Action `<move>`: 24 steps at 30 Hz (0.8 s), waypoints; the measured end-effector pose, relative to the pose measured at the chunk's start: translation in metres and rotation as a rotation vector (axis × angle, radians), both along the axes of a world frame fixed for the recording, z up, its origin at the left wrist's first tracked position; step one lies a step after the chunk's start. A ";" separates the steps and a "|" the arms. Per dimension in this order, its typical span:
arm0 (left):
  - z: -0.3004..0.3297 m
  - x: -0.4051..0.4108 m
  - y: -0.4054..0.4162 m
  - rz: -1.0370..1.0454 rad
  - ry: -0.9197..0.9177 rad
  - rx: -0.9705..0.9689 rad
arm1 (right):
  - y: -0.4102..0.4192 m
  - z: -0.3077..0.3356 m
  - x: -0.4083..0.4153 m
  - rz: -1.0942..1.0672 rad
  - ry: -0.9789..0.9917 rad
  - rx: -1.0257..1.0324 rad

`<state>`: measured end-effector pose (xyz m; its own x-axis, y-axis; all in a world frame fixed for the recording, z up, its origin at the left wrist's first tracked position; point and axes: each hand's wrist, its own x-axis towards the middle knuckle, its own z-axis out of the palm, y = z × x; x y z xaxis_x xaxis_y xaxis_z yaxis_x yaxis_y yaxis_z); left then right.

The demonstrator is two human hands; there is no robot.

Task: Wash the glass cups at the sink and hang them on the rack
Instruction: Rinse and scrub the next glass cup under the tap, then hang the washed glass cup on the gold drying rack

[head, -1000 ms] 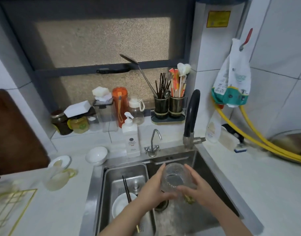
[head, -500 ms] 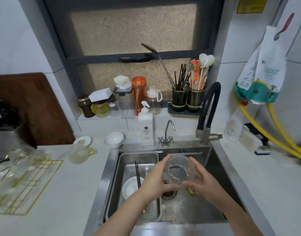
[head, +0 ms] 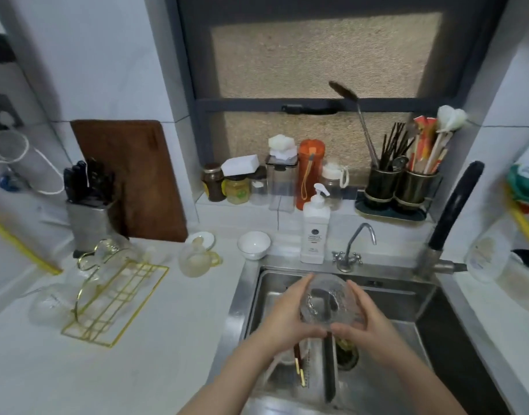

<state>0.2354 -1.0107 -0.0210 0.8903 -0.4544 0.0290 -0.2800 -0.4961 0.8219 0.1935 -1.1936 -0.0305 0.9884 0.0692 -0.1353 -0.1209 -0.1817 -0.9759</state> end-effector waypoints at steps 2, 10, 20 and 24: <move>0.004 0.009 0.029 0.034 -0.034 0.003 | 0.028 0.001 0.016 0.028 -0.018 0.013; 0.008 0.053 0.183 0.228 -0.110 0.077 | 0.178 -0.002 0.090 0.167 -0.017 0.025; -0.010 0.095 0.327 0.417 -0.134 0.149 | 0.328 -0.019 0.160 0.261 -0.052 -0.019; -0.022 0.107 0.355 0.474 -0.136 0.210 | 0.363 -0.023 0.176 0.256 -0.027 -0.095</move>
<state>0.3429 -0.6558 -0.0428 0.9938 -0.0122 0.1102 -0.0826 -0.7438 0.6633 0.3696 -0.8302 -0.0533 0.9437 0.3057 -0.1266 -0.0328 -0.2942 -0.9552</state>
